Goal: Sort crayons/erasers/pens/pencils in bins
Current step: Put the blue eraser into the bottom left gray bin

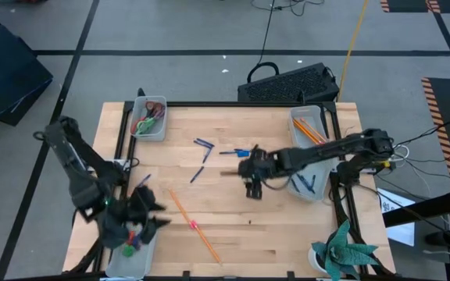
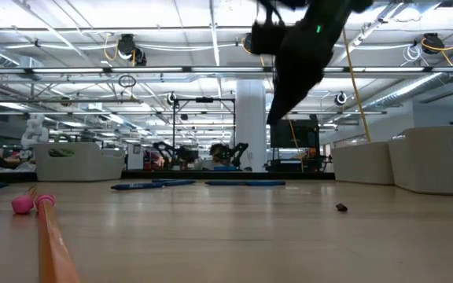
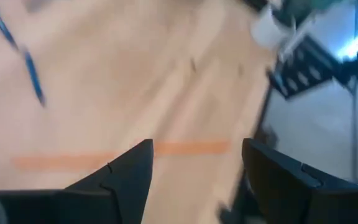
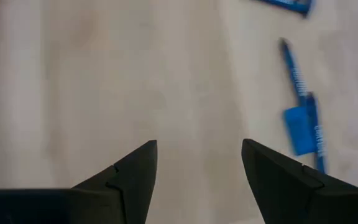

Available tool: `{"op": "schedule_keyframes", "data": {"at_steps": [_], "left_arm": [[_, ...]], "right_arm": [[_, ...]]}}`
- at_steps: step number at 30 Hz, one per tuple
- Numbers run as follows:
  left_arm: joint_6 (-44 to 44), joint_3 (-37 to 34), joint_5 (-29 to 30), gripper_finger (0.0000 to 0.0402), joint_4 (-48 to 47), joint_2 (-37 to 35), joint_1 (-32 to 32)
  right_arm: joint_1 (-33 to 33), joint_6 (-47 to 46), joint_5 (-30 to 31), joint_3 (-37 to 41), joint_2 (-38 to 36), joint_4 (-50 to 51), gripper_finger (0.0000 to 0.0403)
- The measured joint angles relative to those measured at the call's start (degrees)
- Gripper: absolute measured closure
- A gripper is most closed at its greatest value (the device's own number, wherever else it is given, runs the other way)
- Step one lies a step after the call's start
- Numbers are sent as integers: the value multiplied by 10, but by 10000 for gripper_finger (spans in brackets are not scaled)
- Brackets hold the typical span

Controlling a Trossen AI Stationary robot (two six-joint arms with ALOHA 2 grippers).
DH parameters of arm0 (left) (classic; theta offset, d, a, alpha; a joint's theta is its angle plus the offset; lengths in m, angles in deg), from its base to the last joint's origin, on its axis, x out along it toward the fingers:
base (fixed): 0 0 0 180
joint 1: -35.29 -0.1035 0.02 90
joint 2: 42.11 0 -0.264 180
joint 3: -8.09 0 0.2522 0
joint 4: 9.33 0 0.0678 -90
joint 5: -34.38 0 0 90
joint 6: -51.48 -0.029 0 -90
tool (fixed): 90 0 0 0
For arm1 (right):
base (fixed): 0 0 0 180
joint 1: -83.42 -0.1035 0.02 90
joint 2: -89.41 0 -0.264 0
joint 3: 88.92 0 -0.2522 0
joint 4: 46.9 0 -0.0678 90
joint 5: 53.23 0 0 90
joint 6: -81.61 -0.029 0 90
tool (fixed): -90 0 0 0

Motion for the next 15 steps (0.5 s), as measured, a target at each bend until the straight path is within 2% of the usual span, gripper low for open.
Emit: {"op": "schedule_keyframes", "data": {"at_steps": [3, 8, 12, 15], "left_arm": [[-91, 0, 13, 156, 12, -17, -62], [-245, 0, -1, 156, 82, -27, -181], [-352, 0, -34, 156, 169, -23, -268], [-400, 0, -50, 156, 228, -20, -321]], "right_arm": [[60, 46, -27, 41, 0, -60, 177], [154, 112, -113, 64, 21, -122, 177], [188, 154, -158, 60, 60, -138, 177], [200, 182, -158, 61, 90, -134, 177]]}}
